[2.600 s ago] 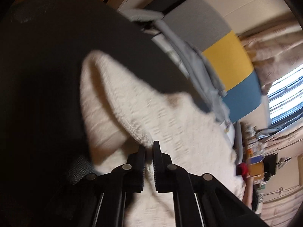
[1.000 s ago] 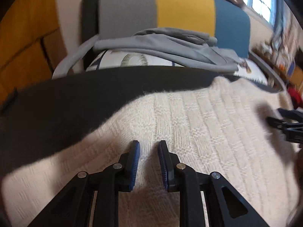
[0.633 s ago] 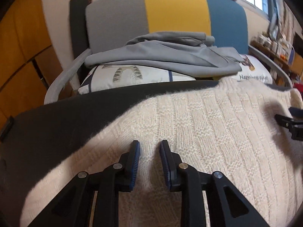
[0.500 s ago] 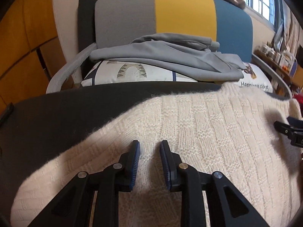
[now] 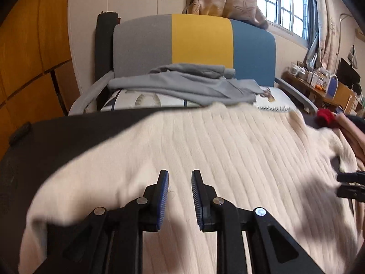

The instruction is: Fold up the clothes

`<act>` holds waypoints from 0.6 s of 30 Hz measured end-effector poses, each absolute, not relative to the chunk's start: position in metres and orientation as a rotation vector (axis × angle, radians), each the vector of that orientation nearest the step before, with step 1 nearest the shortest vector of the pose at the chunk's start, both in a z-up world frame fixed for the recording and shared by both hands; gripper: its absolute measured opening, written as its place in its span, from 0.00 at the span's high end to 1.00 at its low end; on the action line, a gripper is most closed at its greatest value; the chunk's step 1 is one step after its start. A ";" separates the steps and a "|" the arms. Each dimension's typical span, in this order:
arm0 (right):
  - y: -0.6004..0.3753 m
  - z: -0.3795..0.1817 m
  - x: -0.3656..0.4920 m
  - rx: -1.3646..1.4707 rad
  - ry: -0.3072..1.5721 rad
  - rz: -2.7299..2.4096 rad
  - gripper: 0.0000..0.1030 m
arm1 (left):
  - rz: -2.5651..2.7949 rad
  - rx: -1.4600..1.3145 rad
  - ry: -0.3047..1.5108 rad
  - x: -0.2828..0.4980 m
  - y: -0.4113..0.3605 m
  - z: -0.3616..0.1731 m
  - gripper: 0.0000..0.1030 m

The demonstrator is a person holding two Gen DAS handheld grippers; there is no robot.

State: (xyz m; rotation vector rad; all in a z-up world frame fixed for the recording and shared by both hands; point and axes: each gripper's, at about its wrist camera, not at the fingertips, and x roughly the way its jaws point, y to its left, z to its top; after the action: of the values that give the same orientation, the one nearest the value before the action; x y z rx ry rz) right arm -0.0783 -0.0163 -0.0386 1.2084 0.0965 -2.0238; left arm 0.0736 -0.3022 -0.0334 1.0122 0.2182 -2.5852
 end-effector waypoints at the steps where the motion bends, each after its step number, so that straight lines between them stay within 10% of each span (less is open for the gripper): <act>1: -0.002 -0.040 -0.061 1.227 0.099 -2.017 0.11 | -2.583 1.029 0.225 0.085 -0.296 -0.037 0.80; 18: 0.077 -0.080 0.049 1.178 0.347 -2.193 0.06 | -2.446 1.056 0.232 0.187 -0.252 -0.083 0.76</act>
State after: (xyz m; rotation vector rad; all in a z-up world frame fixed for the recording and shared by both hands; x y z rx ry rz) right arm 0.0487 0.0772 -0.0801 1.1779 0.3472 -2.1928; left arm 0.1875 -0.2520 -0.0829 1.0556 0.2318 -2.4457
